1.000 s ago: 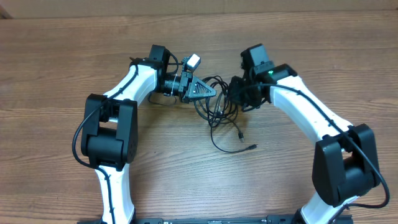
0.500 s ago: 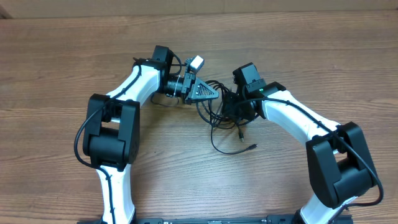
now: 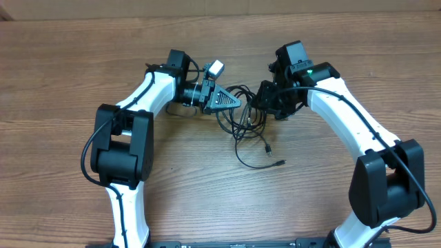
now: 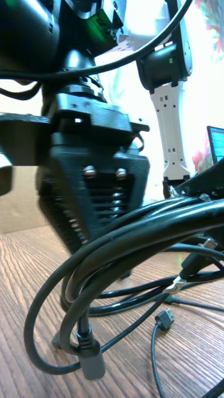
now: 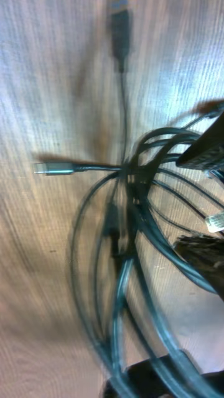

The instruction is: Untangle cables

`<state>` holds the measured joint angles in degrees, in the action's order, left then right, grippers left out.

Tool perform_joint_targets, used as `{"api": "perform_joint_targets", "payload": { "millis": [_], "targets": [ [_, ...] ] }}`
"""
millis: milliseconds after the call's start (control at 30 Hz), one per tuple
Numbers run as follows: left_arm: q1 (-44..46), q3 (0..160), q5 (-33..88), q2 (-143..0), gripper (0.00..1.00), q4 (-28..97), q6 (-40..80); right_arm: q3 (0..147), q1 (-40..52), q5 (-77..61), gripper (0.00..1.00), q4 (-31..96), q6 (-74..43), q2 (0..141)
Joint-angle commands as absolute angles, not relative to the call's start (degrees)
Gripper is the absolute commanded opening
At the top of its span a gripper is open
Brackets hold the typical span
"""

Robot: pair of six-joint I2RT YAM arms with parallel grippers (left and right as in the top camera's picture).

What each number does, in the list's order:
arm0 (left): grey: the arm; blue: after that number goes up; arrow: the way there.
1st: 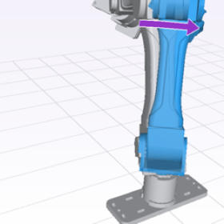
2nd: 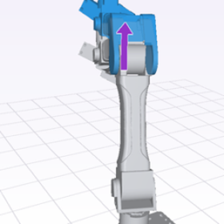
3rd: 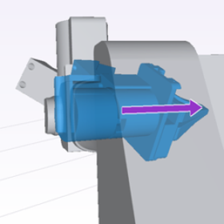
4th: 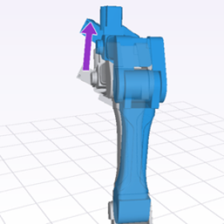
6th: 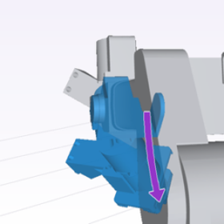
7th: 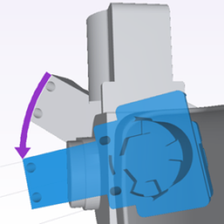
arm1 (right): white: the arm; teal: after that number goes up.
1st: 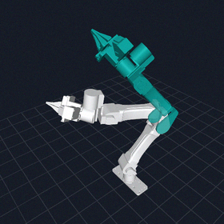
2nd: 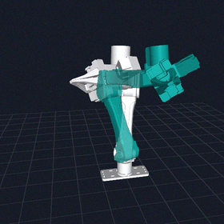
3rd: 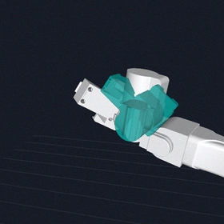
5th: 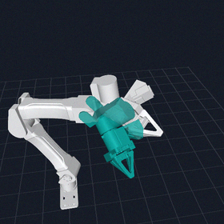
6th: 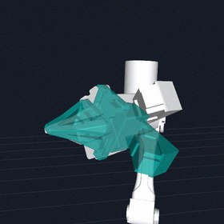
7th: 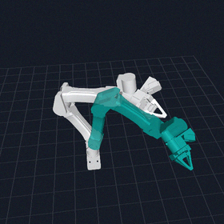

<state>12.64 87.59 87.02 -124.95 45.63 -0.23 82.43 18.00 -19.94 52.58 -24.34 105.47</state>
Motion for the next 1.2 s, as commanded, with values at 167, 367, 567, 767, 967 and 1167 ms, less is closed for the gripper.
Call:
{"api": "perform_joint_targets", "payload": {
  "millis": [167, 367, 567, 767, 967, 1167],
  "targets": [
    [12.34, 88.77, 89.43, -124.7, 0.05, 45.63, -1.52, 82.85, 18.0, -24.56, 0.04, 62.94, -22.26, 104.27],
    [12.34, 88.77, 89.43, -124.7, 0.05, 45.6, -1.52, 81.06, 18.68, -33.12, 0.04, 63.81, -22.24, 104.27],
    [12.34, 88.77, 89.43, -124.7, 0.05, 45.63, -1.5, 80.95, 19.9, -38.87, 0.04, 65.19, -21.98, 104.27],
    [12.34, 88.77, 89.43, -124.7, 0.05, 45.63, -1.5, 80.95, 20.62, -47.51, 0.04, 65.08, -18.52, 104.27],
    [12.34, 88.77, 89.43, -124.7, 0.05, 45.63, -1.5, 80.95, 20.62, -42.83, 0.04, 62.83, -19.35, 104.27],
    [12.34, 88.77, 89.43, -124.7, 0.05, 45.63, -1.5, 80.95, 20.62, -28.51, 0.04, 60.93, -25.32, 104.27]
  ]
}}
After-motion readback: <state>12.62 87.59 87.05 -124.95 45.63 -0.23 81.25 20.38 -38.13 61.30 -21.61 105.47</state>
